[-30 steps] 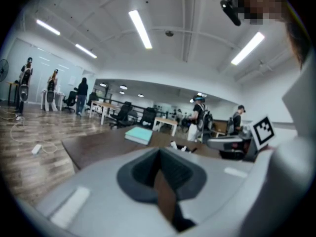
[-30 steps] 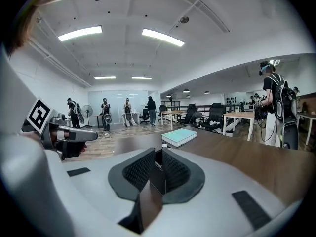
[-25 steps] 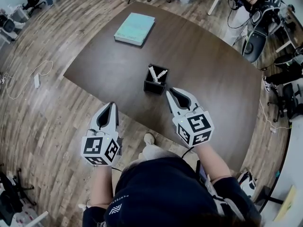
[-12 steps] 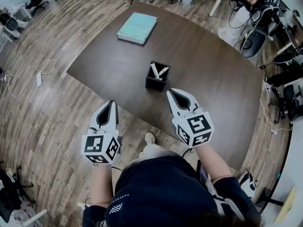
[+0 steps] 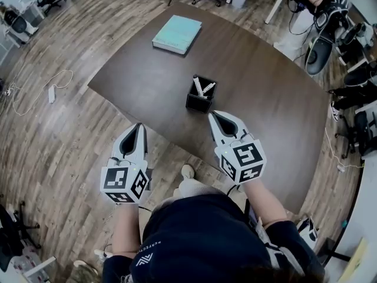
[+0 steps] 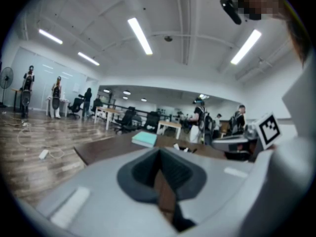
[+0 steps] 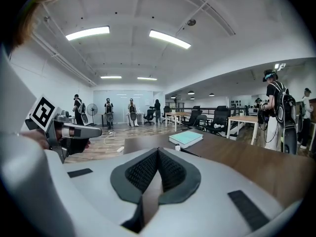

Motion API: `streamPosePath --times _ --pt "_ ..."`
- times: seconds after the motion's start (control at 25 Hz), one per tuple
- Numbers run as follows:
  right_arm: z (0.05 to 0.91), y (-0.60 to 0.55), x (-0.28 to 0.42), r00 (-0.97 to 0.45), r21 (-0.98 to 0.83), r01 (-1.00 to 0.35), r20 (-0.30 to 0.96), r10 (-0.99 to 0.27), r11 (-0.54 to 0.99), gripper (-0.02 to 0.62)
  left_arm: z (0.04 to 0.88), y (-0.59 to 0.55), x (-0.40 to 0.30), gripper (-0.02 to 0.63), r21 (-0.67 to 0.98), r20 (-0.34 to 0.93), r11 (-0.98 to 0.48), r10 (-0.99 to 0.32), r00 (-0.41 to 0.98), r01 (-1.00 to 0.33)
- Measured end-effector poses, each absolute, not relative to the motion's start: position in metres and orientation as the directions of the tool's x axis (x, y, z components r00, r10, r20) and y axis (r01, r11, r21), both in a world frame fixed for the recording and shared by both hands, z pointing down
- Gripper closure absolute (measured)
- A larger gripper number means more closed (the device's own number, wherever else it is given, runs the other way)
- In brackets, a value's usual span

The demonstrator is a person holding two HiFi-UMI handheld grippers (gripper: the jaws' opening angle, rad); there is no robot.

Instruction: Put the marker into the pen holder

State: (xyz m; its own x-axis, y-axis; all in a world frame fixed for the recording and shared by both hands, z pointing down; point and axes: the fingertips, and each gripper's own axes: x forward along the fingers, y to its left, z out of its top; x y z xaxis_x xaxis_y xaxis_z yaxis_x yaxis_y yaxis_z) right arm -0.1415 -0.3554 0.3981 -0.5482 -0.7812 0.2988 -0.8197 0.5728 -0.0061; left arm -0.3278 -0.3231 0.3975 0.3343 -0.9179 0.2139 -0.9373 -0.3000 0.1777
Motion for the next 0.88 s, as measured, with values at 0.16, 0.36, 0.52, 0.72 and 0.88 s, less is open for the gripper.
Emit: streamPosePath --times 0.16,0.36,0.52,0.72,0.88 --pt "0.401 -0.351 -0.141 -0.560 -0.024 -0.814 0.297 -0.773 0.580 0.595 0.400 -0.317 -0.326 0.601 0.174 0.215 -0.296 -0.919 0.329 -0.939" --pt "0.402 -0.345 -0.142 -0.567 -0.028 -0.809 0.295 -0.769 0.587 0.595 0.401 -0.312 -0.325 0.601 0.172 0.213 -0.292 -0.921 0.325 -0.941" --pt "0.402 -0.343 -0.139 -0.569 -0.036 -0.810 0.292 -0.769 0.585 0.595 0.399 -0.311 -0.320 0.601 0.170 0.209 -0.298 -0.921 0.330 -0.939" --pt "0.402 -0.345 -0.135 -0.574 -0.045 -0.807 0.292 -0.765 0.588 0.595 0.399 -0.312 -0.314 0.601 0.170 0.209 -0.302 -0.919 0.334 -0.938" --pt "0.401 -0.345 -0.132 -0.575 -0.047 -0.807 0.292 -0.764 0.589 0.595 0.398 -0.310 -0.311 0.601 0.168 0.211 -0.303 -0.918 0.334 -0.938"
